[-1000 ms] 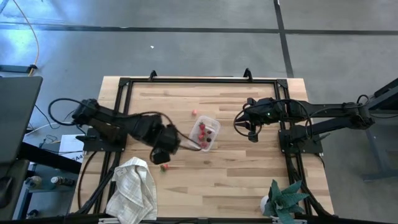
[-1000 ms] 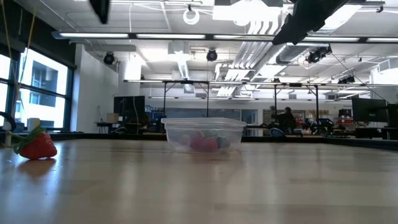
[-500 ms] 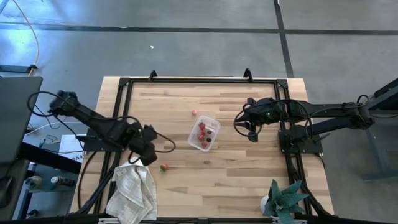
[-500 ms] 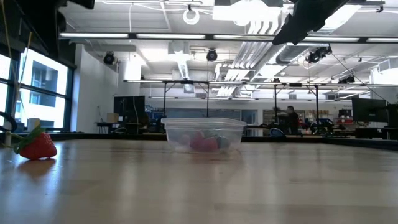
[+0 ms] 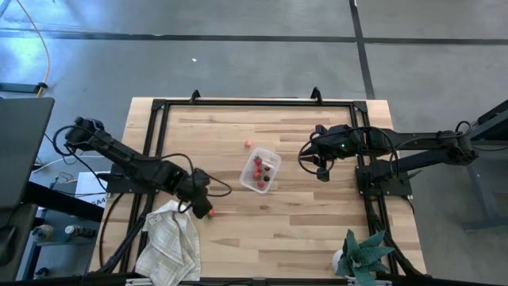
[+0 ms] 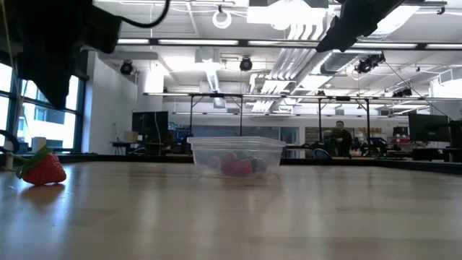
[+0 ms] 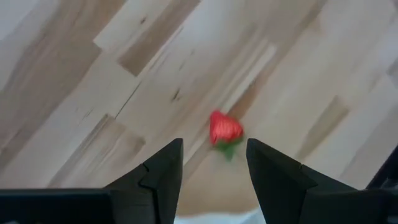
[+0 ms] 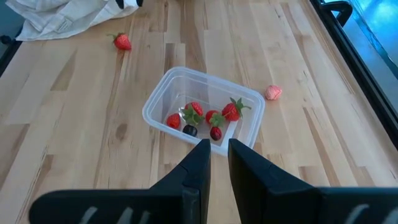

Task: Pick and placing Produce into tupperware
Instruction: Put the strawberry into the transparent bin

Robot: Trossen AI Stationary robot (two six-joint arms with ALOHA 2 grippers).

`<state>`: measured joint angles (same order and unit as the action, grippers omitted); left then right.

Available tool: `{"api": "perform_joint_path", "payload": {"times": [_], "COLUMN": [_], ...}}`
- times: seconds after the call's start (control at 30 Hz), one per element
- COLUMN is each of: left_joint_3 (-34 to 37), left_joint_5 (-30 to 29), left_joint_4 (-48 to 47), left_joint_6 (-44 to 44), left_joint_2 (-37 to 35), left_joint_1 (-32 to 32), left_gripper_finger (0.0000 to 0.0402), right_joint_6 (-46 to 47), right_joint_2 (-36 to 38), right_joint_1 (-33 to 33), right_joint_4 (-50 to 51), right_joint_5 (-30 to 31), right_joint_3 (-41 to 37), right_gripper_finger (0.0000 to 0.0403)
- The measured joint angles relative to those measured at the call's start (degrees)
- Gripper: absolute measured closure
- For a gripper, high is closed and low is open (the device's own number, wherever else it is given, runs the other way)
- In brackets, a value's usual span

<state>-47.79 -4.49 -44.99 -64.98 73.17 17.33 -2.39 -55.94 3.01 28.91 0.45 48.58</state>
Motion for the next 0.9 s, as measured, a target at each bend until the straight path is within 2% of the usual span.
{"api": "perform_joint_path", "payload": {"times": [0.13,0.27,0.33,0.47,0.77,0.9], "left_joint_3": [0.00,0.00,0.00,0.00,0.00,0.00], "left_joint_5": [2.22,10.52,12.83,12.90,10.02,9.20], "left_joint_4": [2.63,5.33,7.14,9.41,6.10,6.03], "left_joint_6": [-1.35,-1.93,-2.99,-5.03,-5.89,-5.23], "left_joint_2": [2.98,7.09,8.99,10.97,11.38,11.38], "left_joint_1": [-2.84,-5.18,-5.49,-5.46,-5.48,-5.48], "left_gripper_finger": [0.0236,0.0236,0.0236,0.0236,0.0235,0.0219], "right_joint_6": [-0.03,-0.06,-0.02,-0.01,-0.03,-0.06], "right_joint_2": [0.00,0.00,0.00,-0.02,0.00,0.00], "right_joint_1": [0.00,0.00,0.02,0.00,0.02,0.01], "right_joint_4": [0.01,0.01,0.02,0.02,0.00,0.01], "right_joint_5": [0.00,0.00,0.00,0.00,0.00,0.00], "right_joint_3": [0.00,0.00,0.00,0.00,0.00,0.00], "right_gripper_finger": [0.0356,0.0356,0.0356,0.0356,0.0356,0.0356]}}
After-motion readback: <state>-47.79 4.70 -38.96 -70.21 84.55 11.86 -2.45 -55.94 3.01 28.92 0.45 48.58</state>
